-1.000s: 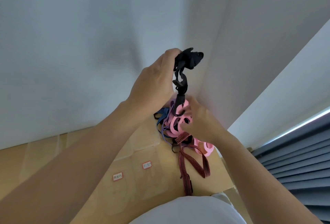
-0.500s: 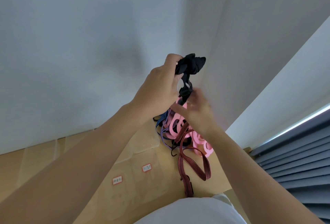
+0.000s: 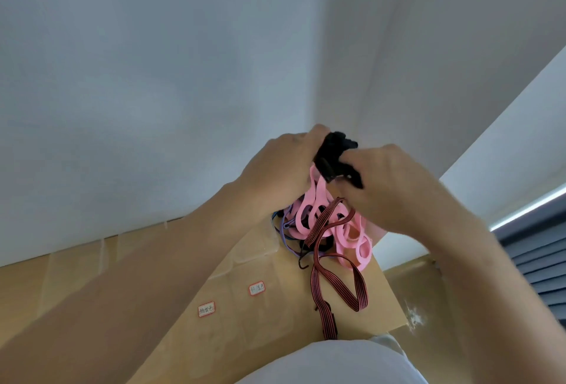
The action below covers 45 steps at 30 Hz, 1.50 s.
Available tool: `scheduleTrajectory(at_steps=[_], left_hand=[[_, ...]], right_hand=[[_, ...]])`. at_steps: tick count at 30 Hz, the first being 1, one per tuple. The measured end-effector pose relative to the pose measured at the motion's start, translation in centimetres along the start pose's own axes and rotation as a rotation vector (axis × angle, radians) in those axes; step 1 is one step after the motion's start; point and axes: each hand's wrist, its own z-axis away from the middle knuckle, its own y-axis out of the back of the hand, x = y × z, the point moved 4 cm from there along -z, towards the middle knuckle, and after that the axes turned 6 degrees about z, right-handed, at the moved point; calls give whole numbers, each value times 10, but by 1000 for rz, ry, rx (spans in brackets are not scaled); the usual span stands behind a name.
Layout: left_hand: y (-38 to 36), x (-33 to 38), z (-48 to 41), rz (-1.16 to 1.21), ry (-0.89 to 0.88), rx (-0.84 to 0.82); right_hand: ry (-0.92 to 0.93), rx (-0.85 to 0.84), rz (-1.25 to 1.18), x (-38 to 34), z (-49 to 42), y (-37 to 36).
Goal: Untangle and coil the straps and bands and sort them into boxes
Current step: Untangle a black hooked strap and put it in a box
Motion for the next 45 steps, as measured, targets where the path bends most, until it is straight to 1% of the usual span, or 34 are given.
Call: scheduleTrajectory(at_steps=[1, 3, 5, 7, 9, 10, 12, 13, 14, 15, 17, 19, 20, 23, 26, 28, 30, 32, 34, 35, 37, 39, 42, 45], left_hand=[[-5, 3, 1, 4, 3, -36], [-11, 9, 2, -9, 5, -103], [-10, 15, 1, -1, -2, -160], [-1, 20, 3, 98, -9, -221], [10, 24, 8, 264, -17, -277], [15, 26, 12, 361, -20, -304], [20, 32, 20, 549, -50, -367], [21, 36, 24, 649, -67, -395], [23, 40, 27, 750, -82, -414], [24, 41, 28, 848, -88, -408], [27, 39, 31, 1039, -78, -370], [29, 35, 32, 1177, -76, -319], [30, 32, 33, 1216, -67, -291], [34, 22, 38, 1292, -43, -205], [39, 19, 42, 1331, -42, -156], [40, 18, 44, 1347, -40, -143], [43, 21, 45, 1401, -40, -137], [46, 28, 46, 1457, -68, -134], [50, 35, 45, 1503, -93, -106], [51, 37, 44, 1525, -87, -76], [52, 34, 42, 1563, -33, -2], [49, 26, 40, 1561, 92, 89], [43, 8, 38, 1478, 301, 245], [41, -2, 39, 1345, 372, 294]], right_hand=[[15, 13, 45, 2, 2, 12], [31, 22, 47, 5, 3, 32], [50, 28, -26, 8, 1, 48], [84, 19, -148, 12, -7, 60], [125, -48, -391, 20, -19, 63], [139, -125, -574, 26, -24, 60], [146, -330, -975, 41, -34, 46], [152, -425, -1124, 44, -39, 37], [177, -497, -1208, 44, -40, 28], [209, -538, -1274, 42, -42, 19], [257, -565, -1445, 34, -45, 4], [261, -548, -1581, 23, -48, -3], [258, -533, -1594, 18, -47, -5], [202, -391, -1525, 6, -43, -11], [82, -228, -1364, -1, -40, -17], [40, -122, -1259, -3, -39, -22], [59, 42, -1186, -8, -36, -25], [95, 245, -1016, -11, -32, -27], [104, 377, -864, -11, -31, -35], [103, 401, -827, -12, -32, -37], [87, 377, -802, -15, -34, -41], [80, 352, -751, -20, -32, -46], [78, 346, -605, -31, -25, -50], [41, 310, -498, -37, -22, -52]])
